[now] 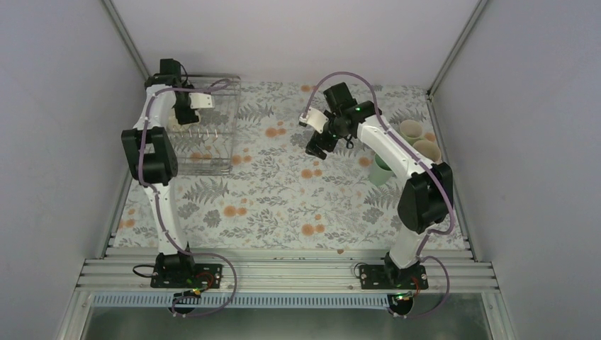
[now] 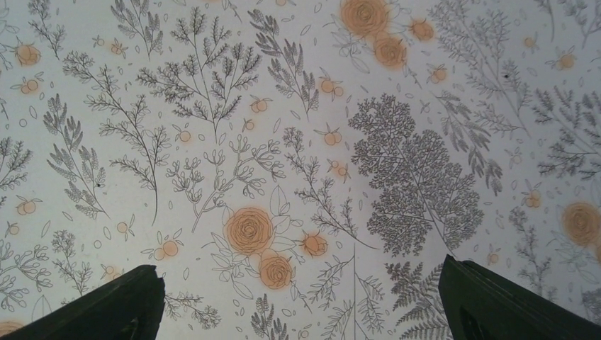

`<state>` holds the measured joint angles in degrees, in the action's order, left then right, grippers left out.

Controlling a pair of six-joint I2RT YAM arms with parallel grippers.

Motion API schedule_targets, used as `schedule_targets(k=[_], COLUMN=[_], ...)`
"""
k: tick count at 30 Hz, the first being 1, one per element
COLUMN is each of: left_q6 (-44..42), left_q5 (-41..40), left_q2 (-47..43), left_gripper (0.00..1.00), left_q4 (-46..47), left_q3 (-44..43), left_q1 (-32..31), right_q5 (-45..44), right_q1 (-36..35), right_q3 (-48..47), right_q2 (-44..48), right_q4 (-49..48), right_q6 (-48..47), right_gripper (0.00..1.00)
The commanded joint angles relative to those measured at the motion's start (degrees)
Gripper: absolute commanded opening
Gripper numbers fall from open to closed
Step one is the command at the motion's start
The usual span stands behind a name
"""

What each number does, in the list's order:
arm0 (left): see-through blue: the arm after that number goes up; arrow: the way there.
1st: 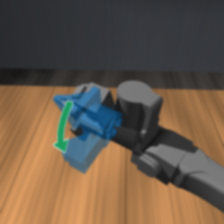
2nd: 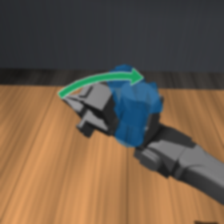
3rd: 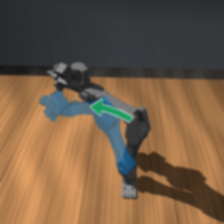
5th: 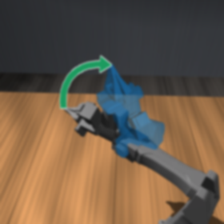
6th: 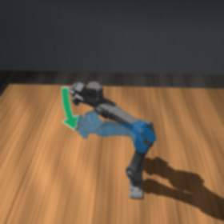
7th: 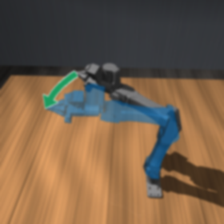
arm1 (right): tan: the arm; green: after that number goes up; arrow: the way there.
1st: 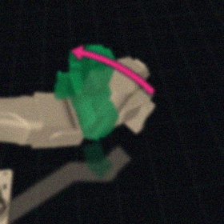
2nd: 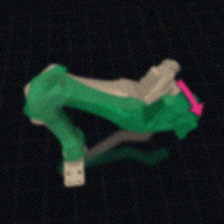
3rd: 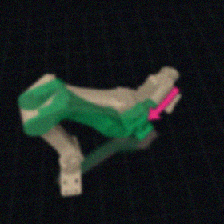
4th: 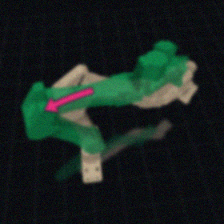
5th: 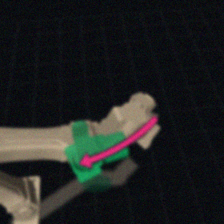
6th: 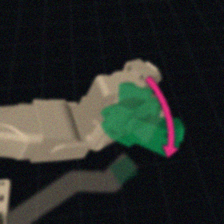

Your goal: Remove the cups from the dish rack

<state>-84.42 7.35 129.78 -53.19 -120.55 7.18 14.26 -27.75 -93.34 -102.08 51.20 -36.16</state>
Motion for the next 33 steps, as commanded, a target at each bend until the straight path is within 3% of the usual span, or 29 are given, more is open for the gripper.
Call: schedule_targets(k=[1,4,12,19,21,25,33], left_q6=[-0.9,-0.6,1.8,1.5,1.5,2.4,3.8], left_q5=[-0.4,-0.7,-4.3,-6.2,-6.3,-6.4,-6.4], left_q2=[2.8,3.8,7.7,8.6,8.9,9.6,8.7], left_gripper=[0.85,0.82,0.59,0.46,0.37,0.04,0.02], left_q4=[-1.4,-1.6,-1.7,-3.7,-4.2,-6.4,-11.1], left_q3=[-2.0,-2.9,-7.3,-8.4,-9.1,-11.5,-14.8], left_q1=[0.4,0.4,-0.2,-0.7,-0.7,-1.1,-1.5], right_q5=[0.3,0.4,0.3,0.7,0.9,1.3,1.8], right_q1=[-0.5,-0.5,-0.5,-0.5,-0.5,-0.5,-0.5], right_q3=[2.5,3.8,4.6,4.1,4.3,4.4,2.3], right_q2=[1.2,1.4,0.2,0.2,0.4,0.8,2.2], right_q4=[-3.1,-4.3,-5.5,-4.8,-4.7,-4.3,-2.6], right_q6=[0.1,0.0,0.2,-0.1,0.0,0.3,0.6], right_gripper=[1.00,1.00,1.00,1.00,1.00,1.00,1.00])
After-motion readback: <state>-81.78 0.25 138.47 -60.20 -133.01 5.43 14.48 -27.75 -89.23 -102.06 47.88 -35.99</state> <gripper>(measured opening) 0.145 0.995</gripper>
